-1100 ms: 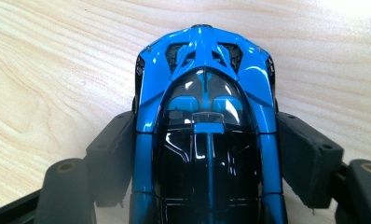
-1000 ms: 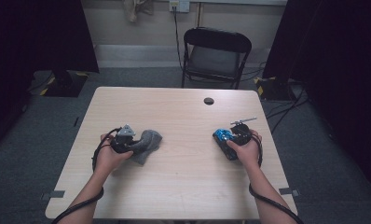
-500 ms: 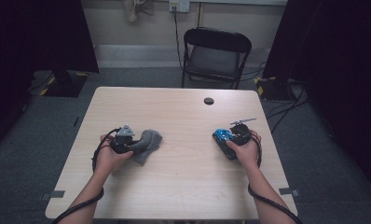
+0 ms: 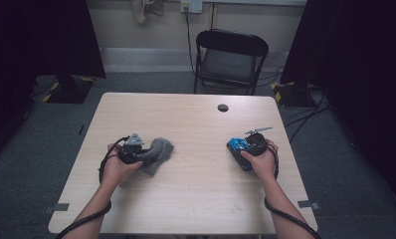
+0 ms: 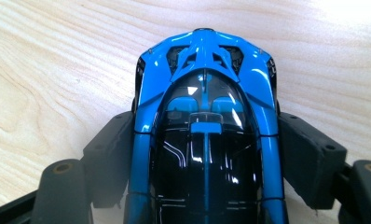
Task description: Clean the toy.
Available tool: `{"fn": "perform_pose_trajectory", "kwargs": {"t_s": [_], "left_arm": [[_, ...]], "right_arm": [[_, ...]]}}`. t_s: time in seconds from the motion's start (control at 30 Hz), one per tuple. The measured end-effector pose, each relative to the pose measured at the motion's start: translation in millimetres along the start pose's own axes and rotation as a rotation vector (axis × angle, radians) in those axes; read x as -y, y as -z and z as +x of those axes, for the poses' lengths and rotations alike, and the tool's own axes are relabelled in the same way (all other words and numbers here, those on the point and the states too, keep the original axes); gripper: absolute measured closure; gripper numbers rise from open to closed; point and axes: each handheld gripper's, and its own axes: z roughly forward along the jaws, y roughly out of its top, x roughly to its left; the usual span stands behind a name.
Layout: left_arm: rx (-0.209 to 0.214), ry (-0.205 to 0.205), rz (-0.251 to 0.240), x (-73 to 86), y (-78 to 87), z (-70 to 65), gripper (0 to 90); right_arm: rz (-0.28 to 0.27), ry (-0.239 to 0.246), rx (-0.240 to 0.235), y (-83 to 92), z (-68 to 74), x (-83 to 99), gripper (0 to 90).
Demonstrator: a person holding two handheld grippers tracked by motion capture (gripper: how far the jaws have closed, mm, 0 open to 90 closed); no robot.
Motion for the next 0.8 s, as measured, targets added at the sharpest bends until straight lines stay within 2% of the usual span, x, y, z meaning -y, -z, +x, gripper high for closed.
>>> {"fn": "perform_pose_trajectory", "kwargs": {"t_s": [0.17, 0.2, 0.33, 0.47, 0.67, 0.8], "left_arm": [[-0.021, -0.013, -0.001, -1.4, -0.4, 0.7, 57.1], [-0.023, -0.006, -0.002, -1.3, -0.9, 0.5, 54.5], [-0.032, 0.003, -0.001, -0.8, -2.4, 1.3, 48.0], [-0.046, 0.006, -0.004, -1.4, -3.2, 2.4, 42.4], [-0.054, 0.006, -0.018, -4.1, -4.4, 3.1, 33.2], [-0.047, 0.026, -0.032, -9.0, -2.8, 1.3, 26.5]], "right_arm": [[0.007, 0.02, 0.01, -0.7, 2.1, -0.4, 24.8], [0.006, 0.035, 0.015, -1.3, 2.4, -0.2, 24.6], [0.007, 0.041, 0.011, -0.7, 2.5, -0.2, 24.2], [0.006, 0.053, 0.02, 2.0, 2.2, -2.2, 19.7], [-0.014, 0.051, 0.015, 7.1, 0.9, -3.3, 18.3], [-0.03, 0.047, 0.001, 11.7, -0.2, -3.5, 17.4]]}}
